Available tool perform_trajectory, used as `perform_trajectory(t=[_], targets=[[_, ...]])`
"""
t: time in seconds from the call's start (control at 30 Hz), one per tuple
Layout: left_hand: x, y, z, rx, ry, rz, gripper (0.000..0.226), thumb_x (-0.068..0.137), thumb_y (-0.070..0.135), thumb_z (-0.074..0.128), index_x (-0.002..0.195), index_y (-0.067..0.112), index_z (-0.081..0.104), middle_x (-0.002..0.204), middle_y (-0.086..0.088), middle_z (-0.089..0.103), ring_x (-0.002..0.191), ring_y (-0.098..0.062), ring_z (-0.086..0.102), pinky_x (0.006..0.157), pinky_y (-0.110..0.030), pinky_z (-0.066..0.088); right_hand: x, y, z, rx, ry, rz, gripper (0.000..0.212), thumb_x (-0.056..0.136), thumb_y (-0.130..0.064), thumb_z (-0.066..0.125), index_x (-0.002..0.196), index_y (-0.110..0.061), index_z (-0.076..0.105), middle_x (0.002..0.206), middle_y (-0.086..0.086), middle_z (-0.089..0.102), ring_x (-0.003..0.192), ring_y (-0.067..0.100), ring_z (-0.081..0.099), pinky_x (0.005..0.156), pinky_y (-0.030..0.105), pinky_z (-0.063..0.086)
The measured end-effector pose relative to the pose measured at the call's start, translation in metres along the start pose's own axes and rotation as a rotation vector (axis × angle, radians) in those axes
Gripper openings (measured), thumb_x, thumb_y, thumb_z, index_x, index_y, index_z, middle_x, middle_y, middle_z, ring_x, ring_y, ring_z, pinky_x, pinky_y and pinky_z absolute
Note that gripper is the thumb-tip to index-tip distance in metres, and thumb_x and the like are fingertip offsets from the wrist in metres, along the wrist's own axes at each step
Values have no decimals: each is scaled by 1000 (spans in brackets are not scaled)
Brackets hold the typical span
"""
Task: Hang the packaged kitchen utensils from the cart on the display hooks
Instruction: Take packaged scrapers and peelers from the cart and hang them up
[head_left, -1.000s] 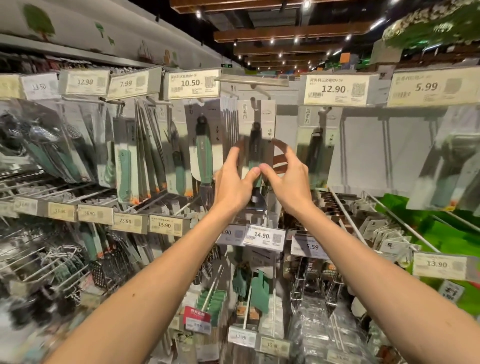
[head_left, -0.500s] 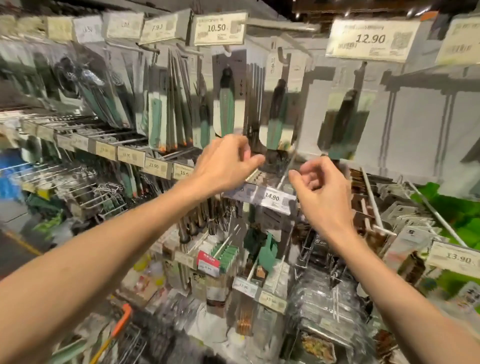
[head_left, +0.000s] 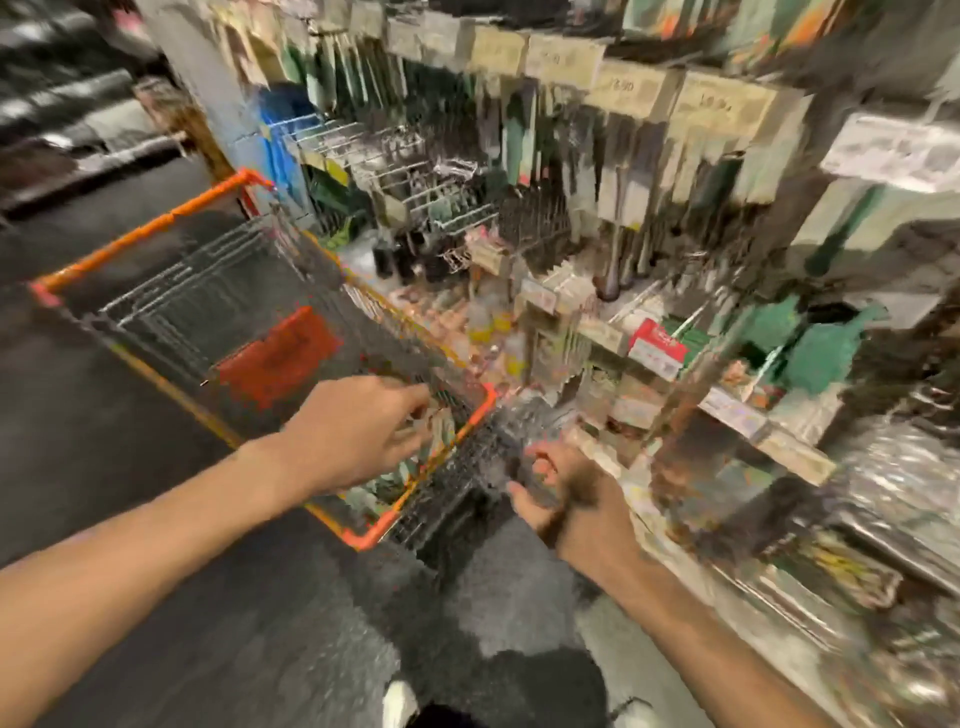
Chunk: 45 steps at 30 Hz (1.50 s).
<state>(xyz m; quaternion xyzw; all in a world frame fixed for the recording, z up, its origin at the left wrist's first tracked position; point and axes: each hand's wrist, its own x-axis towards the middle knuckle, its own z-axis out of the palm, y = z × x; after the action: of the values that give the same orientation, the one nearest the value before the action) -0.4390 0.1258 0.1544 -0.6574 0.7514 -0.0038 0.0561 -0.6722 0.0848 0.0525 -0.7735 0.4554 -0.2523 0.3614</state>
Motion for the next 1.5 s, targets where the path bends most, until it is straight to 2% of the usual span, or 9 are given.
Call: perform_trajectory(t=[0.27, 0.43, 0.6, 0.73, 0.97, 1.13, 1.27, 1.37, 1.5], targets=[[-63, -156, 133, -140, -165, -164, 33, 96, 36, 53, 120, 15, 59, 112, -10, 68, 106, -36, 62, 79, -43, 53, 31, -64, 185, -260, -234, 21, 55, 81, -54, 51, 117, -14, 62, 107, 12, 69, 98, 35, 65, 72, 39, 51], [-57, -229, 191, -330, -247, -229, 29, 97, 40, 54, 117, 21, 60, 104, -2, 68, 101, -28, 63, 70, -38, 51, 59, -80, 253, -228, -267, 139, 35, 85, -29, 69, 115, -14, 62, 104, 11, 67, 94, 33, 66, 75, 39, 51], [-24, -280, 229, -466, -368, -305, 23, 101, 33, 52, 118, 19, 59, 113, 2, 62, 100, -21, 61, 73, -31, 44, 104, -73, 303, -234, -307, 200, 16, 90, -32, 62, 97, -20, 54, 81, -11, 48, 70, 11, 46, 61, 29, 36], [13, -327, 273, -475, -502, -291, 14, 101, 28, 48, 105, 17, 56, 110, -4, 62, 90, -22, 57, 68, -33, 44, 152, -50, 351, -250, -334, 298, 21, 92, -30, 62, 104, -13, 59, 86, -5, 62, 71, 17, 56, 63, 30, 47], [84, -410, 340, -424, -806, -193, 31, 99, 22, 53, 130, 16, 53, 127, -5, 60, 101, -24, 58, 78, -37, 46, 236, -14, 435, -171, -506, 569, 14, 93, -24, 60, 85, -22, 48, 75, -6, 51, 79, 20, 53, 58, 26, 35], [132, -442, 387, -374, -949, -87, 42, 98, 24, 59, 137, 16, 48, 135, -8, 54, 119, -28, 55, 94, -42, 50, 262, 22, 474, -167, -557, 760, 40, 90, -30, 65, 125, -14, 52, 119, 7, 60, 108, 27, 57, 88, 36, 47], [162, -451, 438, -308, -925, 6, 56, 96, 24, 64, 146, 14, 40, 141, -11, 47, 129, -30, 48, 95, -41, 48, 298, 47, 488, -318, -707, 708, 56, 99, -26, 53, 150, -16, 31, 152, 13, 38, 137, 30, 40, 107, 36, 35], [181, -457, 479, -239, -903, 130, 64, 95, 24, 64, 150, 14, 33, 145, -15, 44, 133, -32, 42, 100, -41, 46, 323, 73, 501, -441, -739, 636, 55, 102, -28, 47, 152, -15, 29, 161, 11, 22, 146, 29, 26, 114, 41, 30], [187, -457, 528, -164, -889, 363, 61, 90, 24, 70, 144, 19, 43, 138, -9, 53, 127, -29, 48, 92, -41, 50, 346, 104, 525, -595, -572, 488, 67, 81, -16, 78, 140, -8, 48, 151, 16, 43, 137, 39, 43, 106, 51, 42]])
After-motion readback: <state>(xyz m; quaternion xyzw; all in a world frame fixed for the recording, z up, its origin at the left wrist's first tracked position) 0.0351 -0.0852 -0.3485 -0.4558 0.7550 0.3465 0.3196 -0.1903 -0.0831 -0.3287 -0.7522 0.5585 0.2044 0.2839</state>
